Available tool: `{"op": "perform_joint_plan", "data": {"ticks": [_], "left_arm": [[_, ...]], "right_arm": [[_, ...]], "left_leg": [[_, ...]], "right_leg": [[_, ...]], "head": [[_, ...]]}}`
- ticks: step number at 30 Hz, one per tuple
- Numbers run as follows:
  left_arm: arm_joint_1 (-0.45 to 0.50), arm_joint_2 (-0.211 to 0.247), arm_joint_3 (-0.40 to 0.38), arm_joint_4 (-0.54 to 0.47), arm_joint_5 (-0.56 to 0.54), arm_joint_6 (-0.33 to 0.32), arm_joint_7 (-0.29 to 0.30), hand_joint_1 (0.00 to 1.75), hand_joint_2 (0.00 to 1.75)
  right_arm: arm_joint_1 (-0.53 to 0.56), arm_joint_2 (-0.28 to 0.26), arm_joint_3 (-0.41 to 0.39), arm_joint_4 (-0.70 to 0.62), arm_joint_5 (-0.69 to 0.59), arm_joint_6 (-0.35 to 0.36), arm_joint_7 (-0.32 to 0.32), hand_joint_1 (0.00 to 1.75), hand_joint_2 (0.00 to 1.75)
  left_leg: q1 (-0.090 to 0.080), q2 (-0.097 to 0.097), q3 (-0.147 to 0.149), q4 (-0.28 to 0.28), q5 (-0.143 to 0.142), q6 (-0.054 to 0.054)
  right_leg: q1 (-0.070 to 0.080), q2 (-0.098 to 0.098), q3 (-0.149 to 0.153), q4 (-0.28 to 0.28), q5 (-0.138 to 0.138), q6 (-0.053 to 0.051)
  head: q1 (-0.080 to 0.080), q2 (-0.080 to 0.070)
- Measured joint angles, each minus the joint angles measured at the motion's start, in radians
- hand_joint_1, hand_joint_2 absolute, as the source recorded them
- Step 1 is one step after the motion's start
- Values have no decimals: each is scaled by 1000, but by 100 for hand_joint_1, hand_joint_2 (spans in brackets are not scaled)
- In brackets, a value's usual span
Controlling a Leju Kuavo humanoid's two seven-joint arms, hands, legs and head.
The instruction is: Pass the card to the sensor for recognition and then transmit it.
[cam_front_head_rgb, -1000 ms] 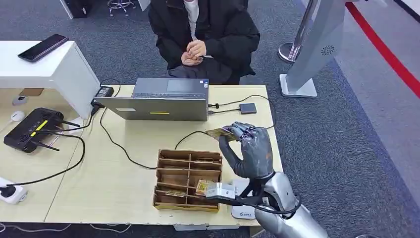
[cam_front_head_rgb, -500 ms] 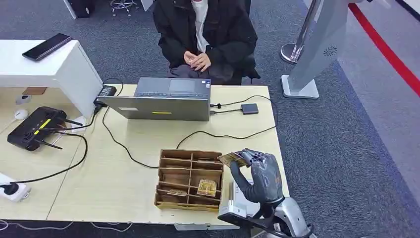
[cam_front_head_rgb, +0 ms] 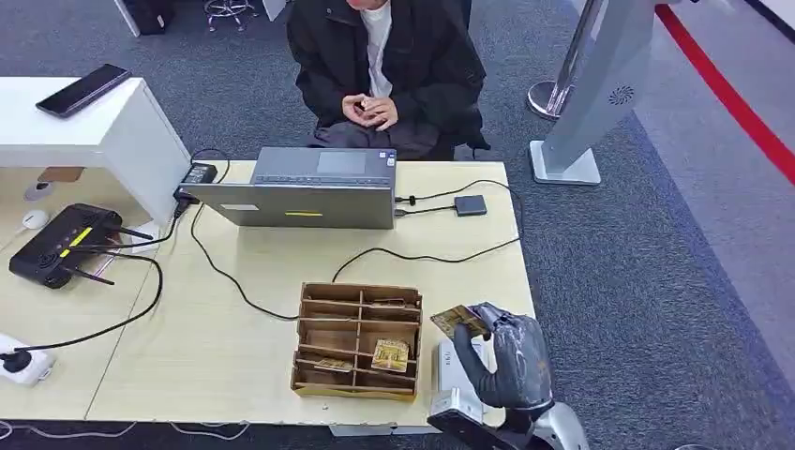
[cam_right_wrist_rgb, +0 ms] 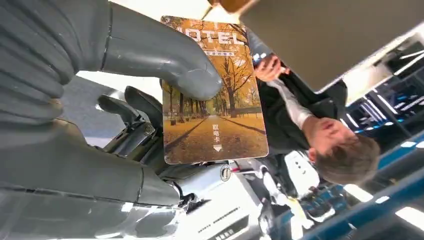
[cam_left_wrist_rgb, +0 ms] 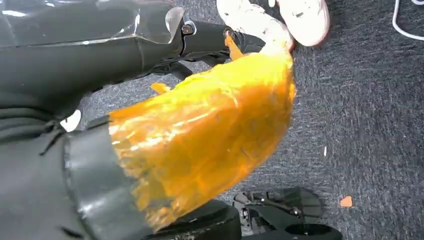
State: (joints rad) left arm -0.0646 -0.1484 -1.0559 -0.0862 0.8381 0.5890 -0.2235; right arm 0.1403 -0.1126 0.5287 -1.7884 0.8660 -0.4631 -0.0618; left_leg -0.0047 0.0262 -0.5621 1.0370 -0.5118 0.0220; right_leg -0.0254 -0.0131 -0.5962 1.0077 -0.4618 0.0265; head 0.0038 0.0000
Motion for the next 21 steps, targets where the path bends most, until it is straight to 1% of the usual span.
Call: {"op": "perform_joint_plan", "data": {"ticks": [2, 7, 10, 14, 18, 21], "left_arm": [[-2, -1, -2, 0, 4, 0, 0, 0, 0], [-4, -3, -9, 0, 6, -1, 0, 0, 0], [-5, -3, -11, 0, 10, -2, 0, 0, 0], [-5, -3, -16, 0, 21, -2, 0, 0, 0], [-6, -3, -18, 0, 31, -3, -6, 0, 0], [-6, -3, -19, 0, 34, -3, -6, 0, 0]], "right_arm": [[8, 0, -1, 0, -8, 12, 11, 175, 175], [24, 0, -2, 0, -11, 16, 19, 175, 175], [29, 0, -2, 0, -21, 35, 41, 175, 175], [42, -2, -1, 8, -67, 72, 61, 175, 175], [46, -15, 6, 28, -102, 110, 86, 175, 175], [47, -25, 12, 45, -112, 121, 98, 175, 175]], "left_leg": [[0, 0, 0, 0, 0, 0], [0, 0, 0, 0, 0, 0], [0, 0, 0, 0, 0, 0], [0, 0, 0, 0, 0, 0], [0, 0, 0, 0, 0, 0], [0, 0, 0, 0, 0, 0]], "right_leg": [[0, 0, 0, 0, 0, 0], [0, 0, 0, 0, 0, 0], [0, 0, 0, 0, 0, 0], [0, 0, 0, 0, 0, 0], [0, 0, 0, 0, 0, 0], [0, 0, 0, 0, 0, 0]], "head": [[0, 0], [0, 0], [0, 0], [0, 0], [0, 0], [0, 0]]}}
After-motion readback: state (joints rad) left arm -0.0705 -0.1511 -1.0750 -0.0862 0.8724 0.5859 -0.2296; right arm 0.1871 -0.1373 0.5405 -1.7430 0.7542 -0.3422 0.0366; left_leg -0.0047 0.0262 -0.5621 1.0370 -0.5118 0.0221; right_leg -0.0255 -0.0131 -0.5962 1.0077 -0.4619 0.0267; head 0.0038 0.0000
